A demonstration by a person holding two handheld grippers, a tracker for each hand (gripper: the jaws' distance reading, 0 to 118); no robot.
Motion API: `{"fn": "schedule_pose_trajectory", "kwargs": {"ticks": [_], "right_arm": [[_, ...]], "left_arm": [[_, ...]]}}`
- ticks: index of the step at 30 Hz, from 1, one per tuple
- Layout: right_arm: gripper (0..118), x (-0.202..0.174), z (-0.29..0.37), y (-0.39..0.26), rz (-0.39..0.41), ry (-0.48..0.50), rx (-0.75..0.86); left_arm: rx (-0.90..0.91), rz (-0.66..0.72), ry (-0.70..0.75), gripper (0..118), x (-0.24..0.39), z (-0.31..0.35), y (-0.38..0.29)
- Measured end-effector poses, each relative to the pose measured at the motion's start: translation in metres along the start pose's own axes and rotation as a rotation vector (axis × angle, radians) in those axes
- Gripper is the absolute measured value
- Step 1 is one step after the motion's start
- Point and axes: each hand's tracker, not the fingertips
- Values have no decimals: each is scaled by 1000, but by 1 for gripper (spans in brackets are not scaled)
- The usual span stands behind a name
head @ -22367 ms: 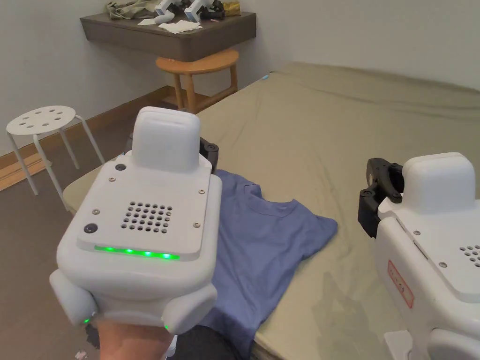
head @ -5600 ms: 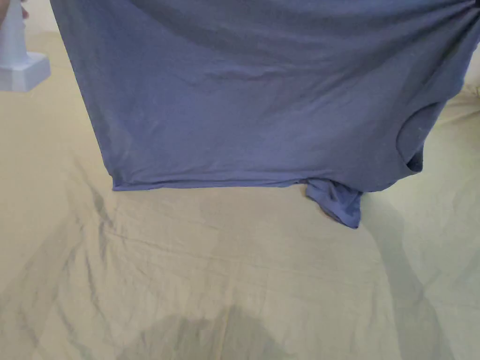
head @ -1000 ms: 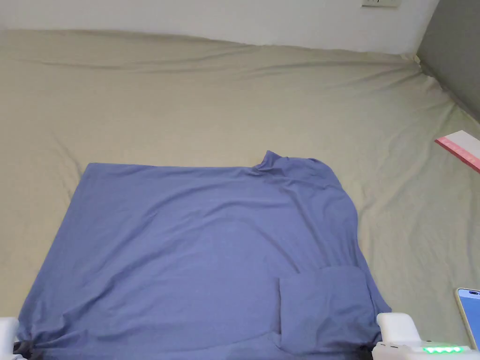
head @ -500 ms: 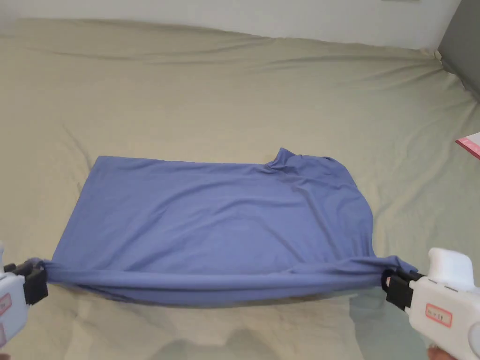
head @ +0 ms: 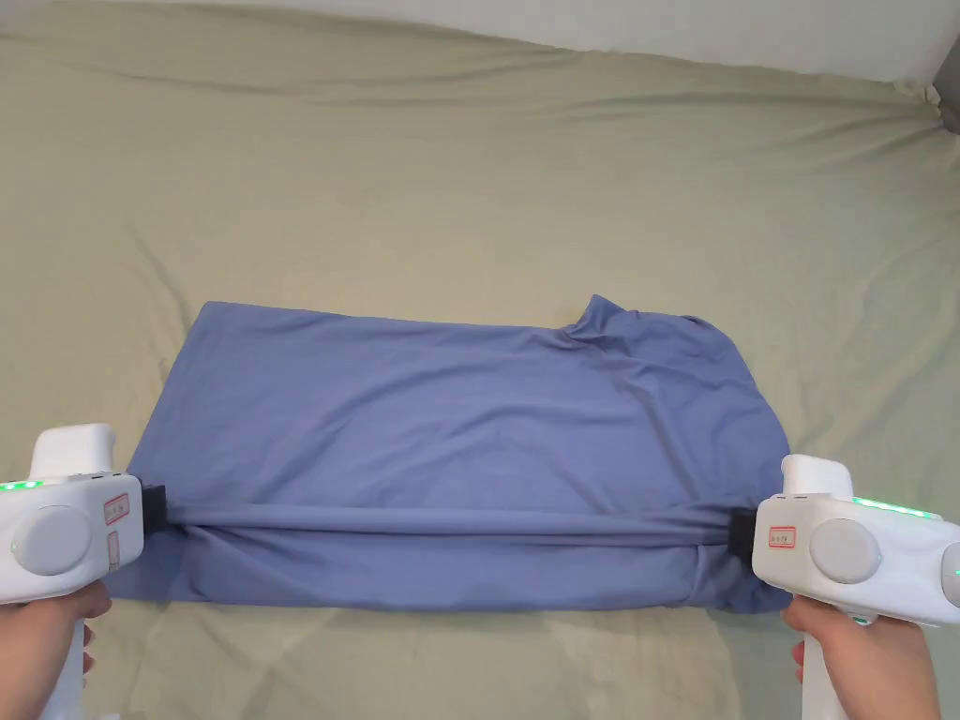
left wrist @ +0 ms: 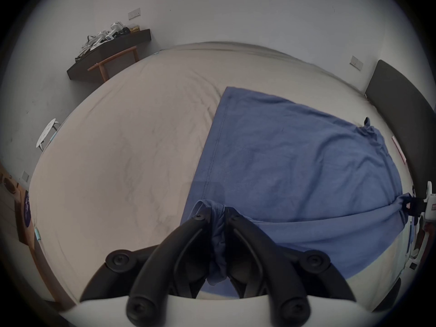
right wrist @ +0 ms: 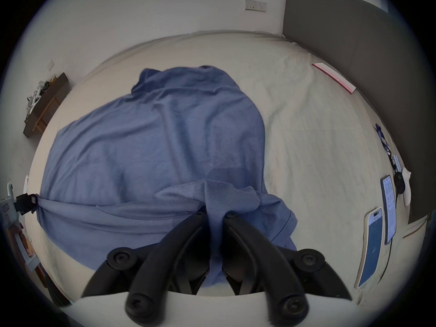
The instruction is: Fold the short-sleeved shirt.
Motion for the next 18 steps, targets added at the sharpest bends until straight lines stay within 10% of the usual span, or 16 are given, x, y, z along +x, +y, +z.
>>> {"fn": "schedule_pose_trajectory", "kwargs": {"ticks": [5, 8, 9, 10, 18], "right_arm": [[29, 1, -11, 3, 12, -17, -10], [98, 4, -5, 13, 70, -122, 111], [103, 7, 2, 18, 73, -142, 141], [103, 10, 15, 24, 71, -135, 187], [103, -26, 166, 35, 208, -85, 618]], "left_arm": [[-20, -22, 2, 10, 9, -16, 3], [53, -49, -1, 68, 11, -7, 15], [82, -45, 10, 105, 11, -1, 19], [118, -28, 0, 118, 10, 11, 26], [616, -85, -19, 115, 31, 154, 53]]}}
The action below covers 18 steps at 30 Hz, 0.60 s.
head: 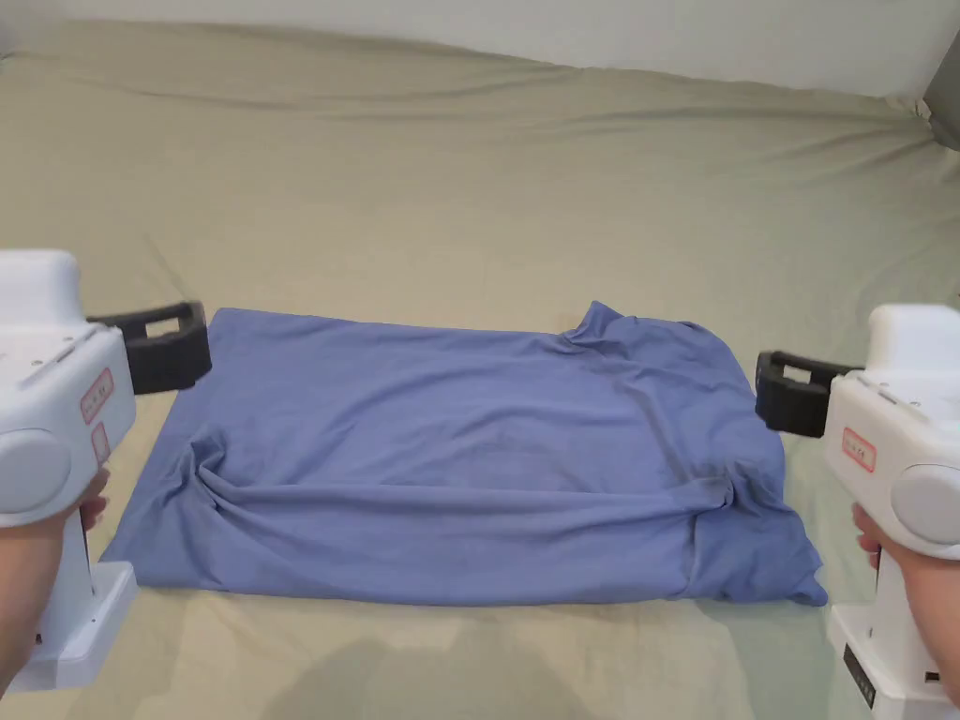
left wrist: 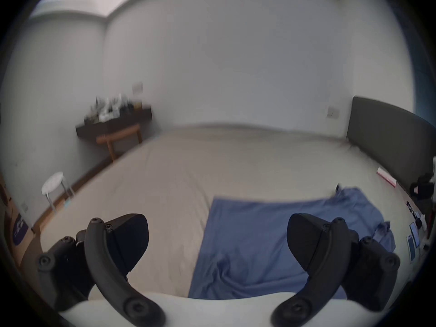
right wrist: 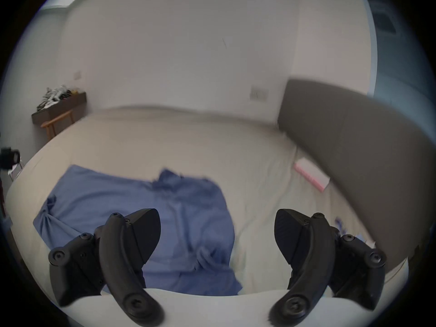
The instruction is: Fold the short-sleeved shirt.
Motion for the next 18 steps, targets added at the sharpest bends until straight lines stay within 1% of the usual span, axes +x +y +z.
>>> {"fn": "schedule_pose_trajectory", "kwargs": {"ticks": [2, 4, 6, 7, 8, 9, 10, 11, 12, 13, 14, 15, 18], "right_arm": [[103, -13, 35, 20, 18, 3, 107], [103, -26, 63, 32, 20, 9, 171], [103, -36, 81, 40, 21, 51, 204], [103, -42, 89, 41, 29, 59, 202], [102, -50, 96, 42, 40, 66, 207], [97, -56, 100, 41, 52, 76, 207], [92, -60, 101, 38, 69, 87, 207], [80, -65, 105, 35, 78, 99, 209], [49, -69, 106, 32, 84, 106, 206], [21, -74, 107, 29, 89, 111, 198], [4, -75, 104, 25, 92, 115, 192], [4, -77, 104, 22, 93, 112, 191], [2, -75, 99, 15, 117, 137, 148]], "left_arm": [[109, -36, 0, 115, 12, 33, 20], [175, -62, -10, 116, 21, 58, 34], [186, -70, -2, 114, 31, 77, 41], [190, -71, -9, 110, 36, 85, 42], [193, -73, -12, 103, 38, 90, 43], [198, -77, -9, 84, 41, 94, 41], [201, -89, -2, 64, 46, 98, 38], [199, -109, 12, 42, 50, 100, 35], [194, -124, 16, 18, 51, 99, 32], [193, -133, 13, 8, 54, 99, 26], [186, -143, 13, 4, 56, 99, 23], [175, -149, 8, 0, 57, 98, 20], [137, -158, -11, 0, 57, 93, 15]]}}
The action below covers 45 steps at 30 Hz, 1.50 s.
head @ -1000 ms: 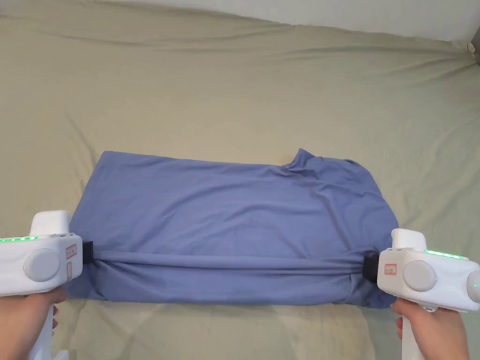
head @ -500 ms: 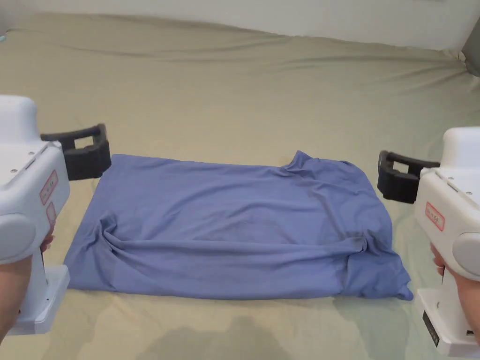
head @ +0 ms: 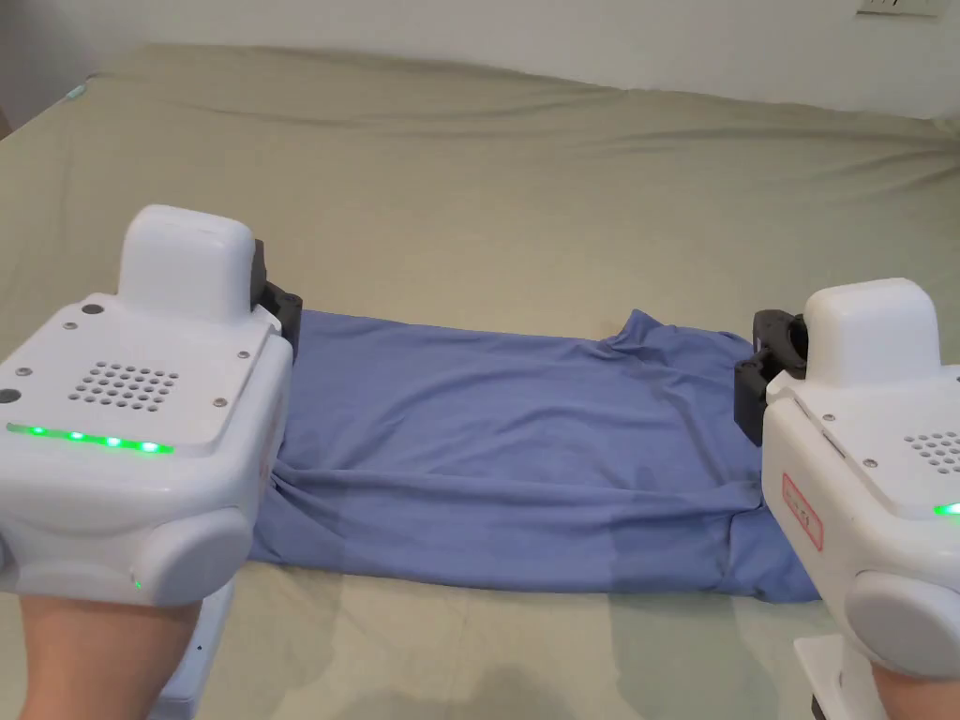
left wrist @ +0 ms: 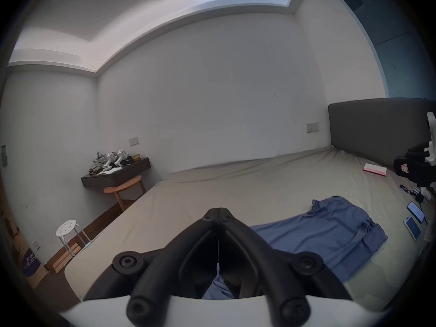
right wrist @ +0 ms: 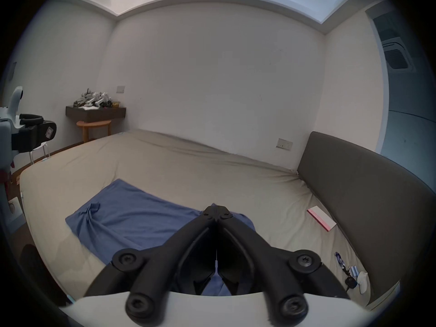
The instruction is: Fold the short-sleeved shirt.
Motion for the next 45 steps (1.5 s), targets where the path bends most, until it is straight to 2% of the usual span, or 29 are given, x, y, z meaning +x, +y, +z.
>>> {"fn": "schedule_pose_trajectory", "kwargs": {"ticks": [3, 7, 13, 15, 16, 17, 19, 20, 21, 26, 28, 29, 30, 31, 33, 35, 36, 37, 39, 40, 42, 43, 45], "right_arm": [[2, 3, -1, -4, 19, -13, -5], [2, 12, -3, -8, 15, -20, -17], [2, 23, -5, -21, 17, -46, -61], [2, 28, -7, -27, 21, -56, -81], [2, 29, -6, -30, 23, -62, -92], [2, 32, -7, -32, 24, -67, -104], [2, 36, -9, -36, 26, -76, -123], [2, 38, -8, -39, 28, -82, -132], [2, 40, -9, -41, 31, -89, -140], [2, 48, -12, -48, 43, -109, -183], [2, 51, -14, -52, 48, -114, -201], [2, 52, -16, -54, 51, -116, -212], [2, 53, -18, -56, 54, -119, -222], [2, 55, -22, -59, 54, -120, -240], [2, 61, -30, -68, 30, -106, -292], [3, 72, -48, -80, -47, -73, -382], [13, 78, -56, -89, -79, -80, -427], [34, 84, -67, -100, -100, -78, -483], [93, 95, -90, -126, -157, -59, -590], [98, 102, -100, -140, -190, -53, -661], [98, 112, -119, -165, -286, -19, -720], [98, 114, -130, -177, -300, -41, -754], [98, 117, -150, -199, -276, -88, -814]], "left_arm": [[-21, -12, 18, 0, -3, -6, -4], [-134, 19, 11, 0, -14, -25, -25], [-420, 59, -4, 0, -30, -68, -103], [-524, 93, 11, 8, -35, -84, -133], [-589, 96, 28, 8, -37, -93, -148], [-637, 102, 20, 21, -40, -103, -163], [-726, 122, 26, 90, -42, -119, -184], [-736, 134, 30, 114, -44, -125, -194], [-727, 135, 42, 118, -45, -129, -198], [-758, 122, 118, 113, -50, -151, -214], [-828, 143, 66, 97, -49, -157, -223], [-785, 205, 47, 92, -48, -155, -222], [-786, 190, 70, 79, -50, -151, -220], [-787, 181, 34, 61, -48, -149, -216], [-754, 158, -31, 6, -39, -146, -208], [-745, 69, 3, 6, -33, -137, -196], [-737, 99, -10, 6, -36, -134, -193], [-713, 147, -5, 6, -43, -130, -189], [-688, 239, -4, 6, -50, -120, -183], [-675, 257, 6, 6, -53, -115, -180], [-671, 257, 1, 6, -53, -107, -173], [-673, 252, 1, 6, -51, -106, -172], [-671, 233, 3, 6, -48, -104, -173]]}}
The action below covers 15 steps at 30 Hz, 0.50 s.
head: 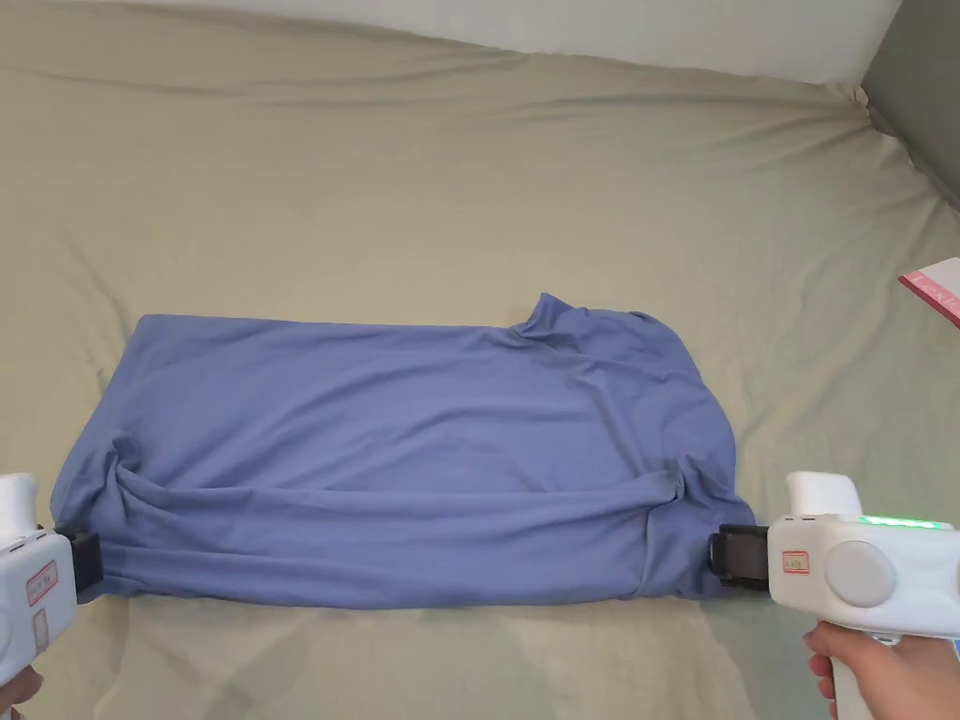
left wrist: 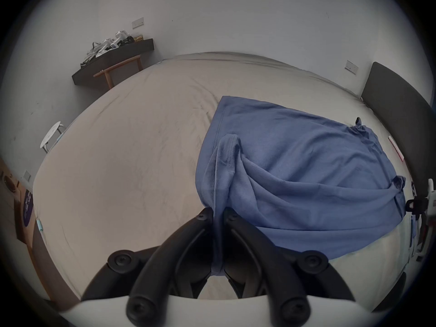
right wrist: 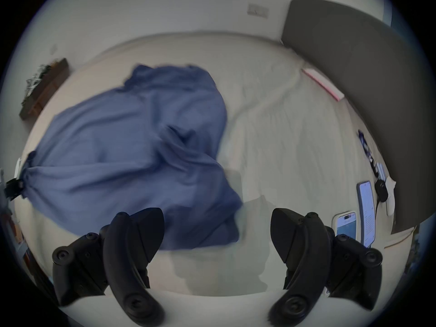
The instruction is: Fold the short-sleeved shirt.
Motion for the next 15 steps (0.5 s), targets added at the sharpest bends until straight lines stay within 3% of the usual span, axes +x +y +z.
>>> {"fn": "schedule_pose_trajectory", "kwargs": {"ticks": [2, 5, 6, 7, 8, 9, 10, 11, 15], "right_arm": [[98, -1, -20, 1, 26, 7, -34], [98, 1, -27, 7, -36, 44, -53], [93, 1, -24, 8, -27, 46, -50], [83, -7, -18, 7, -12, 58, -51], [66, -12, -14, 6, 21, 103, -44], [45, -16, -11, 5, 32, 106, -37], [28, -26, -6, 4, 82, 49, -28], [13, -32, -3, 4, 118, 81, -29], [13, -25, 9, 6, 103, 59, -15]], "left_arm": [[-16, -9, 7, 6, 0, -7, -2], [-30, -5, 9, 6, 0, -11, -4], [-30, -10, 12, 6, 1, -11, -4], [-29, -21, 14, 6, 2, -10, -3], [-26, -32, 17, 6, 3, -10, -2], [-25, -42, 18, 6, 3, -10, 0], [-19, -50, 18, 6, 3, -8, 2], [-14, -54, 16, 6, 3, -5, 5], [19, -76, 3, 6, 0, 11, 16]]}}
